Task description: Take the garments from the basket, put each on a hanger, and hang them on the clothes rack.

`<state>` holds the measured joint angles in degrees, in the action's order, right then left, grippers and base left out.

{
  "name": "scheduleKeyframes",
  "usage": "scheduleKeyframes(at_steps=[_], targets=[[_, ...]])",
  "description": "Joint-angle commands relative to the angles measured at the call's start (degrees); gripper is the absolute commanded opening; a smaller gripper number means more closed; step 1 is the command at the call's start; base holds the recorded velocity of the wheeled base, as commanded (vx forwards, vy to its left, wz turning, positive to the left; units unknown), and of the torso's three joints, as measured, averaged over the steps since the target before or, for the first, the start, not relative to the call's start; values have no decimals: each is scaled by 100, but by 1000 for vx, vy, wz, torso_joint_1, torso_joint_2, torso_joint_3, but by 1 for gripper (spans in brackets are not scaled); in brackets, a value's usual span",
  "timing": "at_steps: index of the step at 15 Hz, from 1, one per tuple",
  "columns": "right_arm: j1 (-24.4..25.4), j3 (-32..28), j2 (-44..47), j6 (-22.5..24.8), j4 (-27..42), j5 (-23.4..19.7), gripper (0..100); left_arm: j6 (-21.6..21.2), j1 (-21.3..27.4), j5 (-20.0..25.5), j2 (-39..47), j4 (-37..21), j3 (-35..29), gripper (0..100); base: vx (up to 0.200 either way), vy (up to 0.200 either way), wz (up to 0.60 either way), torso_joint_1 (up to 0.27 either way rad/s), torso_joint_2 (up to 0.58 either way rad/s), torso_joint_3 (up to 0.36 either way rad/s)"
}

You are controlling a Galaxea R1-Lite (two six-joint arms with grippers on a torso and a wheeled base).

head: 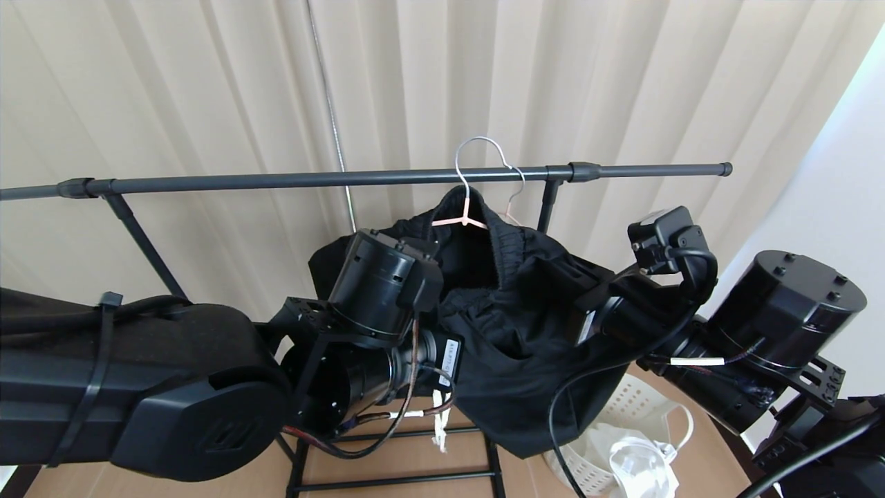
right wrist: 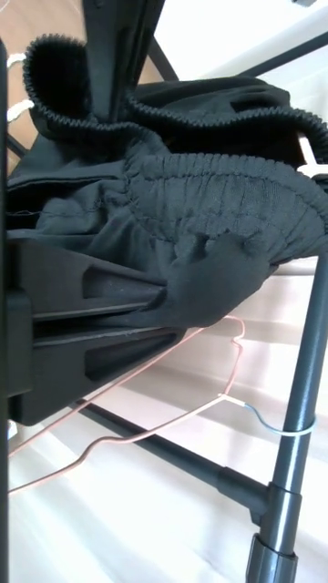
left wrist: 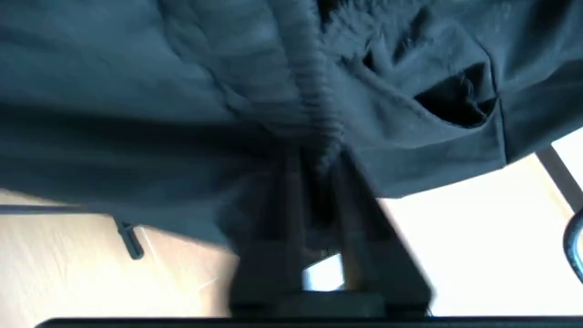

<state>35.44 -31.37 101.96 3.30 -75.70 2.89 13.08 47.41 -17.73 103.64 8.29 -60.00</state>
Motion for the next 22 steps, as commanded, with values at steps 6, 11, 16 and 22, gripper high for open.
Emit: scheduleKeyframes(at_steps=[6,11,16,22], targets=[[33,25,-89,4,3,1,0,-34,313,-126,-380,6,454,100,0,0,0,0,0,0],[33,87,-89,4,-6,-122,0,-253,330,-170,-1707,-3,1140,100,0,0,0,0,0,0],[33,289,-89,48,-296,-438,0,-1062,-487,-100,-2612,-20,1175,100,0,0,0,0,0,0],[33,614,-62,74,-753,-1071,0,-1932,-1296,867,-2885,-12,1166,100,0,0,0,0,0,0]])
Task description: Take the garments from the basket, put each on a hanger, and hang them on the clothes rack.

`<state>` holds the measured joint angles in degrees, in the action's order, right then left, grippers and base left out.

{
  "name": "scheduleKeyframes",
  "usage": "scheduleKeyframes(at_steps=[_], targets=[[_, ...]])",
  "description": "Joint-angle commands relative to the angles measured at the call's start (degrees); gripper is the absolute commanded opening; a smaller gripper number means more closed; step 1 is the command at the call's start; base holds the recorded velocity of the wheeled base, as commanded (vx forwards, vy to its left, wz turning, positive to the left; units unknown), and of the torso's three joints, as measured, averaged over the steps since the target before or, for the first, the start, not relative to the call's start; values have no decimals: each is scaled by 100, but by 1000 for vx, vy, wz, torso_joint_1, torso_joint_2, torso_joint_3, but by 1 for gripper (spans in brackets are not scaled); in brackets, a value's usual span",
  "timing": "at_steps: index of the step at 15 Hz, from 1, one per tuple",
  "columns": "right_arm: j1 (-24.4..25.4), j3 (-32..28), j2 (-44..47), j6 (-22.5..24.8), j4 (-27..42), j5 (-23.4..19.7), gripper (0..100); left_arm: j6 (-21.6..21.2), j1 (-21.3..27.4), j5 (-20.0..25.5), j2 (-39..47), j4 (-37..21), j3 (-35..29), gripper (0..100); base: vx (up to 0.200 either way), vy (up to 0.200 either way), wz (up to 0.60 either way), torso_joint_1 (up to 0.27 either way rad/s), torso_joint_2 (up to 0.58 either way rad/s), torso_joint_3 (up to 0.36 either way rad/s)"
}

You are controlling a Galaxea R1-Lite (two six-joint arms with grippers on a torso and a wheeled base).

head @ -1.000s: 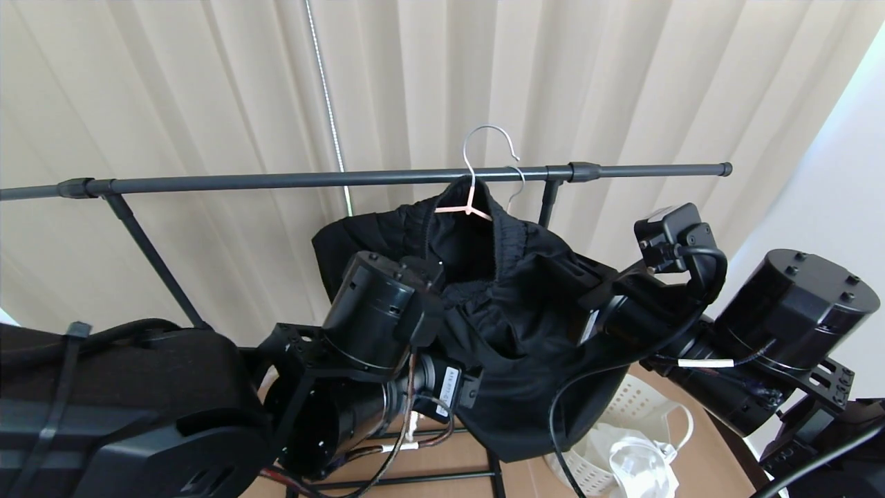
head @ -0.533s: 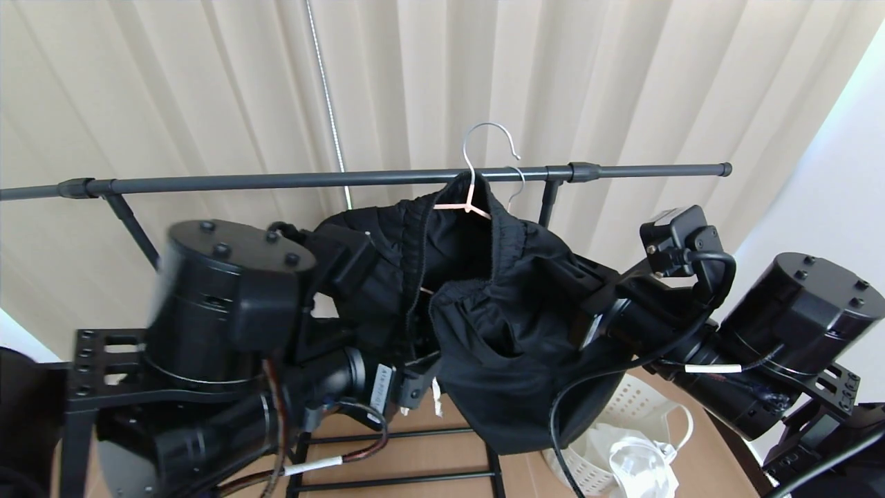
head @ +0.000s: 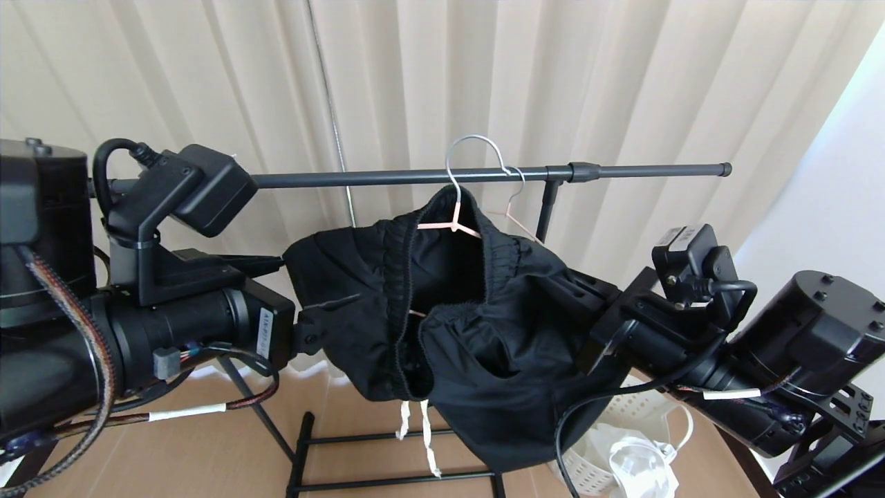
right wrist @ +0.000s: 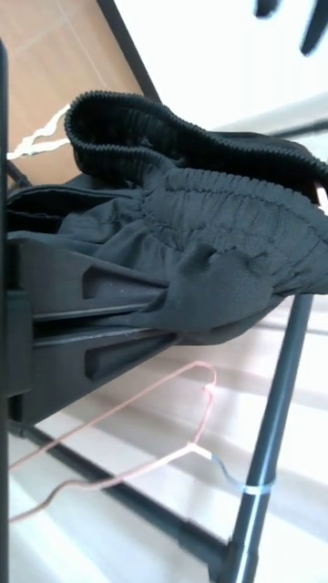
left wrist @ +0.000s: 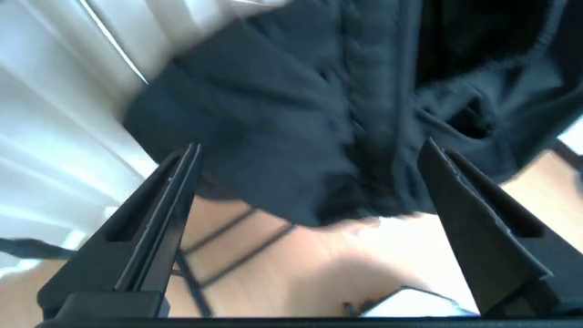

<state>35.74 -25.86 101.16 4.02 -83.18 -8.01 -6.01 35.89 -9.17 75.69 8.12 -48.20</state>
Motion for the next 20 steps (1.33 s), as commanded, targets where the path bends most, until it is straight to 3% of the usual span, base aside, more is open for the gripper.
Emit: scheduleKeyframes(at_steps=[1,2,3,8,12,14,15,18,20], targets=[[-6,142,27,2,-111,-201,0,-225,-311,249,-72,14,-23,100,0,0,0,0,0,0],[-6,142,27,2,-111,-201,0,-225,-311,249,-72,14,-23,100,0,0,0,0,0,0],[-24,318,53,11,-375,-535,0,-489,-539,767,-90,14,-14,100,0,0,0,0,0,0],[-32,547,18,2,-489,-1001,0,-1262,-899,1971,-46,5,-84,100,0,0,0,0,0,0],[-32,696,27,2,-682,-1265,0,-1579,-1339,3518,174,-100,-524,100,0,0,0,0,0,0],[-32,705,18,11,-682,-1265,0,-1596,-1339,3615,323,-170,-682,100,0,0,0,0,0,0],[-32,705,0,11,-682,-1265,0,-1825,-1321,3659,622,-258,-910,100,0,0,0,0,0,0],[-32,687,0,11,-682,-1265,0,-2633,-1409,4353,886,-1005,-1271,100,0,0,0,0,0,0],[-32,678,18,11,-682,-1265,0,-2897,-1462,4626,1027,-1357,-1543,100,0,0,0,0,0,0]])
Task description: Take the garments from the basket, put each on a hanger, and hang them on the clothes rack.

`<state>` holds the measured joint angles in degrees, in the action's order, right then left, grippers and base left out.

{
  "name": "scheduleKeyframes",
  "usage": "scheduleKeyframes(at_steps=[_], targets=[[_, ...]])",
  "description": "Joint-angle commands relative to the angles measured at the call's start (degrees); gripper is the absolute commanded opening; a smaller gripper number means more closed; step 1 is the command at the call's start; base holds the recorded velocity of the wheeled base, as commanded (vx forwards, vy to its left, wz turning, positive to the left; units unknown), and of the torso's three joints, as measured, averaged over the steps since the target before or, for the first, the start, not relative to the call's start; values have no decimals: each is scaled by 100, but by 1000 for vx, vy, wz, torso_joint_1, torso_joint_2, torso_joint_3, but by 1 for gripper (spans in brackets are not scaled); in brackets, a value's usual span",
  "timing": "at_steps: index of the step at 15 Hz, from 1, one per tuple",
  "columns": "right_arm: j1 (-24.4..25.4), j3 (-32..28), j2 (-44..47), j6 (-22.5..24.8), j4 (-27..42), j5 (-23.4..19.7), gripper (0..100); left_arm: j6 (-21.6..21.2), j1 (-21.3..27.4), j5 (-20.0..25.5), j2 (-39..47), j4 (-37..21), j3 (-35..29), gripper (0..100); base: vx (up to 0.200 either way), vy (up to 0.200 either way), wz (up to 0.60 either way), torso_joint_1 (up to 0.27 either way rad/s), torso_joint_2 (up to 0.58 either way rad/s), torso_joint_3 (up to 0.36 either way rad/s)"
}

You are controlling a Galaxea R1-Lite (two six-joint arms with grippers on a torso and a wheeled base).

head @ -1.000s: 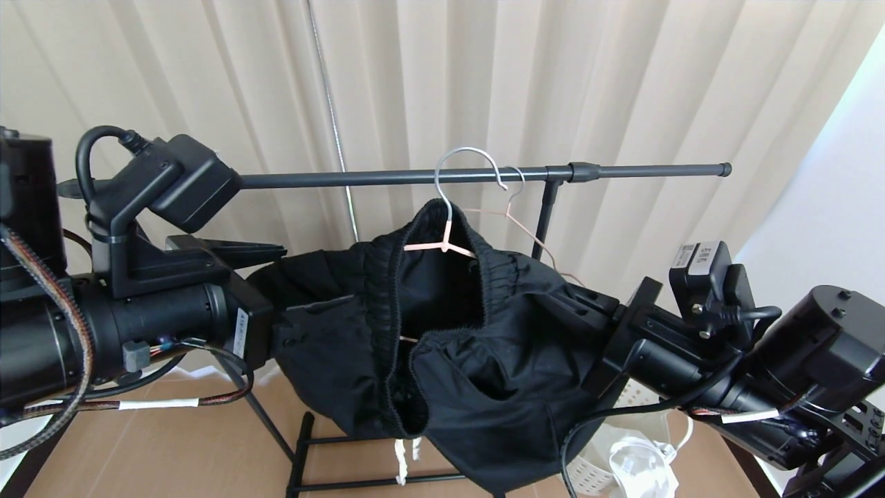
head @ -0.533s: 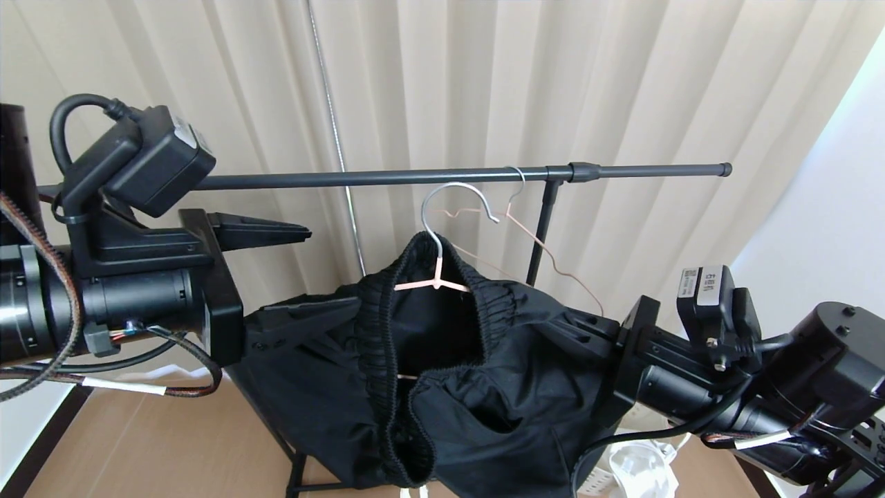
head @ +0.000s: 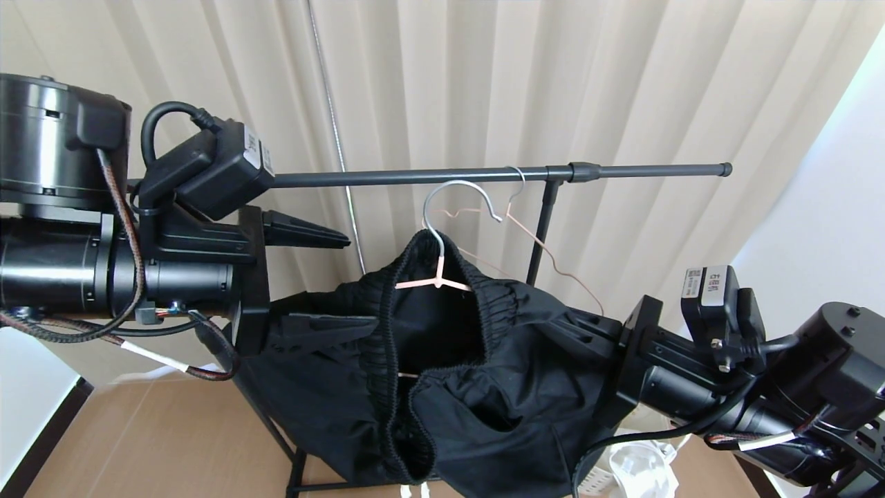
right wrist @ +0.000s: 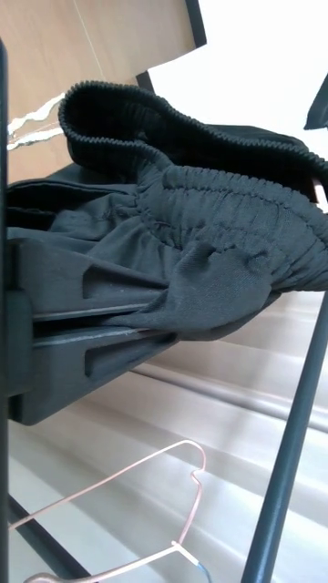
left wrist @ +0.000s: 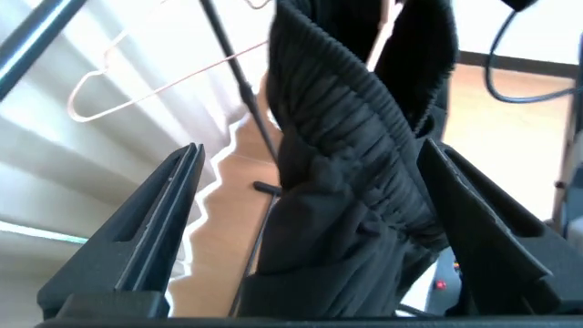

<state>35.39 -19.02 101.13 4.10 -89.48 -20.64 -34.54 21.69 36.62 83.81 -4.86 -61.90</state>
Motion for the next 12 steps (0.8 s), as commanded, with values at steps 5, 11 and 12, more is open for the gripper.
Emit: scheduleKeyframes(at_steps=[5,11,12], targets=[[3,12,-15,3,-52,-2,0,-291,-42,135,689,-138,-419,100,0,0,0,0,0,0],[-41,-5,-129,3,-52,-2,0,-317,-270,117,997,-138,-366,100,0,0,0,0,0,0],[-67,-5,-129,3,-52,-2,0,-308,-349,117,1006,-146,-349,100,0,0,0,0,0,0]])
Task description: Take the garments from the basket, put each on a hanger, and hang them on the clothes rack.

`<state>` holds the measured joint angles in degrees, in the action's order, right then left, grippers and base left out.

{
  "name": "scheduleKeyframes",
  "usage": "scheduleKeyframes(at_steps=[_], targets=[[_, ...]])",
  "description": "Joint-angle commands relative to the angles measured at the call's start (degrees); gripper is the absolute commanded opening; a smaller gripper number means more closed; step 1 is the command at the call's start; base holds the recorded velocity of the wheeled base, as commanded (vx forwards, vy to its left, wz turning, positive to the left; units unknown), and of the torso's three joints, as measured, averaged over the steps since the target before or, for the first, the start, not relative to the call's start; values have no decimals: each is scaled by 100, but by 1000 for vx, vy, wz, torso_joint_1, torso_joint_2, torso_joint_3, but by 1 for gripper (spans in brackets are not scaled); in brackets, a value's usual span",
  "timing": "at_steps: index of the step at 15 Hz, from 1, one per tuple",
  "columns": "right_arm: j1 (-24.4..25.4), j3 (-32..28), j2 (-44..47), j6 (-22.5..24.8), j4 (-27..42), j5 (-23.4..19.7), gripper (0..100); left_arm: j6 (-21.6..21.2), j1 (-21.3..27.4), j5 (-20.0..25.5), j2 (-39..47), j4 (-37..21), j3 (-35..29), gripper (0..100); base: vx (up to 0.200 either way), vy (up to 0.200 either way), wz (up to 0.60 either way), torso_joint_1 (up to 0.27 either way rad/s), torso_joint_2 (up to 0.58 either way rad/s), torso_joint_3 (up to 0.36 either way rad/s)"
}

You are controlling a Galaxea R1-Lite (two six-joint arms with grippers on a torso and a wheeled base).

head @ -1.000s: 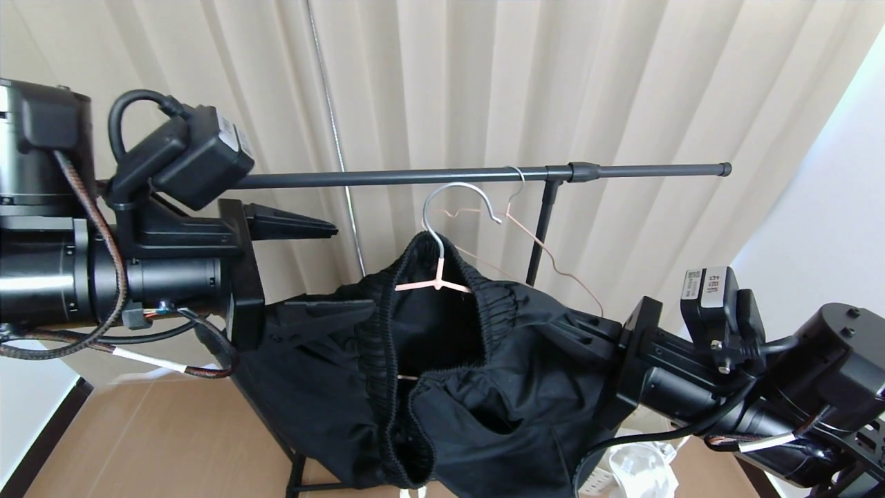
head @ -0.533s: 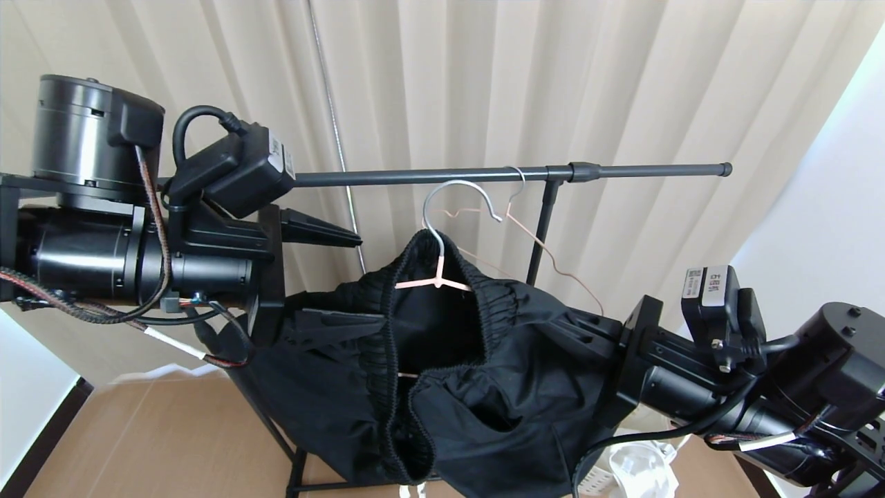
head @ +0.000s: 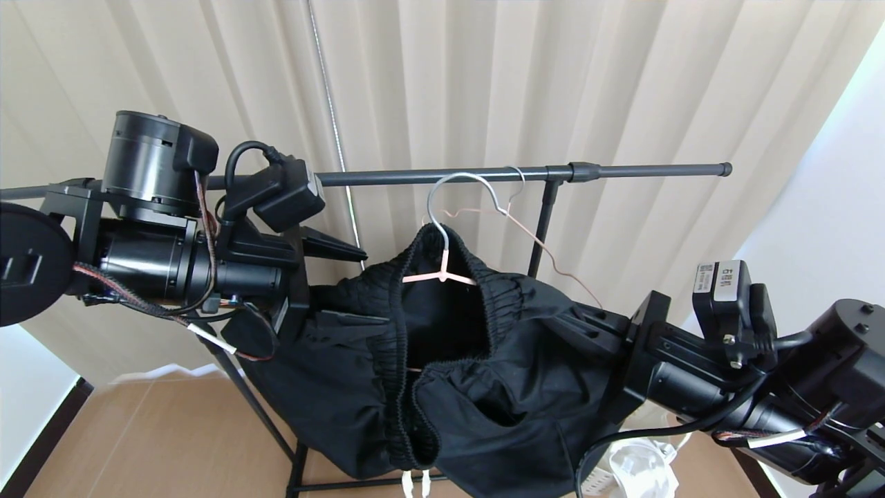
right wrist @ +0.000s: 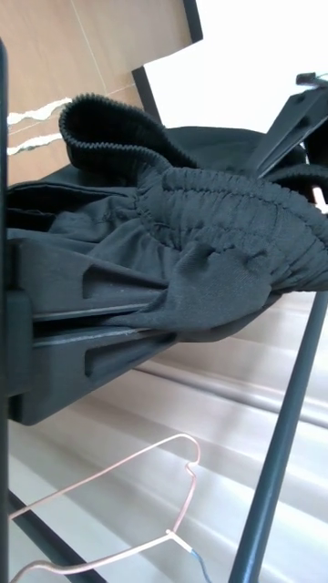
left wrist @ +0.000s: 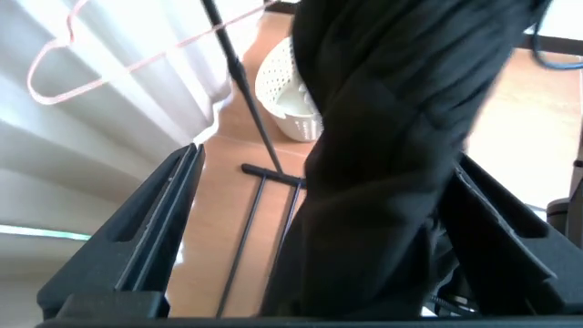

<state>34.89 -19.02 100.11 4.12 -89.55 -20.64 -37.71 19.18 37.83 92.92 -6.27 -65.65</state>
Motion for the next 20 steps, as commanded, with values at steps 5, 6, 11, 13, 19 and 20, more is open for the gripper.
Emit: scheduleKeyframes(at_steps=[5,6,11,13,19,20], targets=[[-17,3,-27,1,-45,-10,0,0,-177,5,113,20,175,100,0,0,0,0,0,0],[-17,-5,-27,1,-45,-10,0,-9,-177,5,121,20,184,100,0,0,0,0,0,0],[-17,3,-18,1,-45,-10,0,-18,-133,5,139,38,254,0,0,0,0,0,0,0],[-17,-41,-27,1,-36,-2,0,-26,-81,14,130,38,263,0,0,0,0,0,0,0],[-26,-172,-598,1,1133,-2,0,-9,-63,14,130,47,237,0,0,0,0,0,0,0],[-26,-181,-668,-8,1230,-10,0,0,-63,14,130,47,237,0,0,0,0,0,0,0]])
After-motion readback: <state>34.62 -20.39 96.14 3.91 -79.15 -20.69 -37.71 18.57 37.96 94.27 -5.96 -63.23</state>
